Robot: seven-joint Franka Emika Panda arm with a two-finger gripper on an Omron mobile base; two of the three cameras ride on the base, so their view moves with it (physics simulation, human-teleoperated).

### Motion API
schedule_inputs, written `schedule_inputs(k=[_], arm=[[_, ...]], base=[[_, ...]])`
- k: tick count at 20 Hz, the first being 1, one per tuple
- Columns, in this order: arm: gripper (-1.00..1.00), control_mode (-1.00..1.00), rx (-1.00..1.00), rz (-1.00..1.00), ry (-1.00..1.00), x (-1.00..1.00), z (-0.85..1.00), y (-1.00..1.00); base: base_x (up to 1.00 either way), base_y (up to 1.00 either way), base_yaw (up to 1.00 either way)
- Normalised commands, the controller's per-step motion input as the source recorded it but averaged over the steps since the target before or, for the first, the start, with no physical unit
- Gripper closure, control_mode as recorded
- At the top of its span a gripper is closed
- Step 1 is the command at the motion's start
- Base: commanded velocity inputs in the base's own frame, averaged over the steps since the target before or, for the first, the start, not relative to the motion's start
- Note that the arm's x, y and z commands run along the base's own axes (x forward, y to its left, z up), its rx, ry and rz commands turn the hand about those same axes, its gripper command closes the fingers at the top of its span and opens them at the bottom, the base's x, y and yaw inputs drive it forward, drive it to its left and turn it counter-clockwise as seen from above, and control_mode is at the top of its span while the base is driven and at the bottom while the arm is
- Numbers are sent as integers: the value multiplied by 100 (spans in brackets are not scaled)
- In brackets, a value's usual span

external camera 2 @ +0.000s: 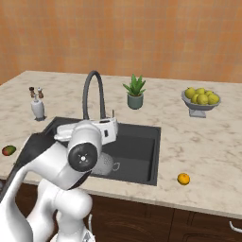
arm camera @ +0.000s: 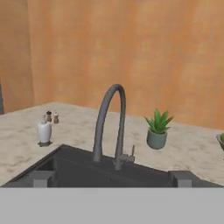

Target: Put the colander in the sink, put the tangerine, mango in the colander, and turn on the sink faucet and pour water over the colander.

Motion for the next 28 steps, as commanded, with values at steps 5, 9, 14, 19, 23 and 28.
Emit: schedule_inputs(k=[5,9,14,19,23,28], arm=[[-100,-100,-43,4,0,-40,90,97],[-100,-100,-27,2,1,-43,41,100],[-100,-100,-39,21,25,-31,21,100],[-100,-100,-28,27,28,-31,7,100],[-100,-100,-10,27,22,-26,-16,95],[-100,-100,0,10,1,-16,-71,49]], base=[[0,0,0],[0,0,0],[0,0,0],[0,0,0],[0,0,0],[0,0,0]])
